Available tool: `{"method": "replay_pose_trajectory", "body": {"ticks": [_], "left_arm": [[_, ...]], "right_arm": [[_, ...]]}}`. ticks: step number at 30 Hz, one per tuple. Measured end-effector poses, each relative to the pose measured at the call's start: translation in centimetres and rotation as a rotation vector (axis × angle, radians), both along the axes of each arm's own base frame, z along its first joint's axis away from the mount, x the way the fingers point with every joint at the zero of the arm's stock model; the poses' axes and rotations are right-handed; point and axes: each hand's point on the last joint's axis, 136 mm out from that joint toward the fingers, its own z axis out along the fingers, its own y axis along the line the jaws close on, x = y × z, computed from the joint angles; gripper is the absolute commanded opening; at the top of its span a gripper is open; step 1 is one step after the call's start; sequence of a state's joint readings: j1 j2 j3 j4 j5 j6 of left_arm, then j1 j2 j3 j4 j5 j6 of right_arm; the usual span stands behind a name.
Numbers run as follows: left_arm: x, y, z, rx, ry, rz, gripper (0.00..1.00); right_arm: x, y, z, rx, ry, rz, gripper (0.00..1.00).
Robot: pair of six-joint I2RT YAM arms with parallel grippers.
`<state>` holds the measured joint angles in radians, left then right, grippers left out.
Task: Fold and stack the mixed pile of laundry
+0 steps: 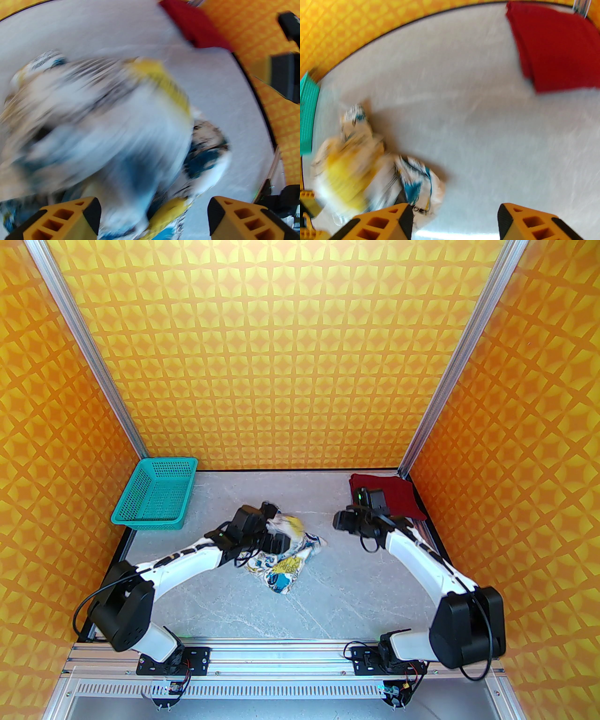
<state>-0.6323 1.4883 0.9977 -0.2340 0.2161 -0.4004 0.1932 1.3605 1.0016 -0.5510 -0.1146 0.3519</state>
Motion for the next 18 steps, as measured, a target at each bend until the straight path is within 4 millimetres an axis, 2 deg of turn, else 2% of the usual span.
{"method": "replay_pose_trajectory", "body": {"ticks": [2,5,6,8,10,12,15,18], "left_arm": [[0.3,2.2,2.1,-0.007,-0.035,0.055,0.83],[1.4,6.9,4.5,-0.008,-0.077,0.175,0.81],[1.8,8.4,4.7,0.008,-0.080,0.210,0.77],[1.8,9.7,3.8,0.048,-0.059,0.223,0.68],[1.1,9.1,2.2,0.090,-0.017,0.163,0.66],[0.2,7.7,0.2,0.137,0.029,0.077,0.72],[-0.5,4.9,-2.1,0.201,0.072,-0.058,0.78],[0.0,2.0,-3.6,0.233,0.090,-0.153,0.81]], "right_arm": [[-1.2,1.7,-0.5,0.010,0.021,0.055,0.64],[-3.2,5.9,-1.5,0.036,0.059,0.179,0.65],[-3.9,7.3,-1.9,0.048,0.076,0.217,0.65],[-5.1,9.8,-2.7,0.085,0.110,0.279,0.65],[-6.0,11.3,-3.7,0.112,0.146,0.311,0.65],[-6.4,11.3,-4.9,0.106,0.180,0.301,0.65],[-6.3,9.9,-6.2,0.063,0.198,0.252,0.59],[-6.1,7.8,-7.5,0.056,0.219,0.184,0.49]]}}
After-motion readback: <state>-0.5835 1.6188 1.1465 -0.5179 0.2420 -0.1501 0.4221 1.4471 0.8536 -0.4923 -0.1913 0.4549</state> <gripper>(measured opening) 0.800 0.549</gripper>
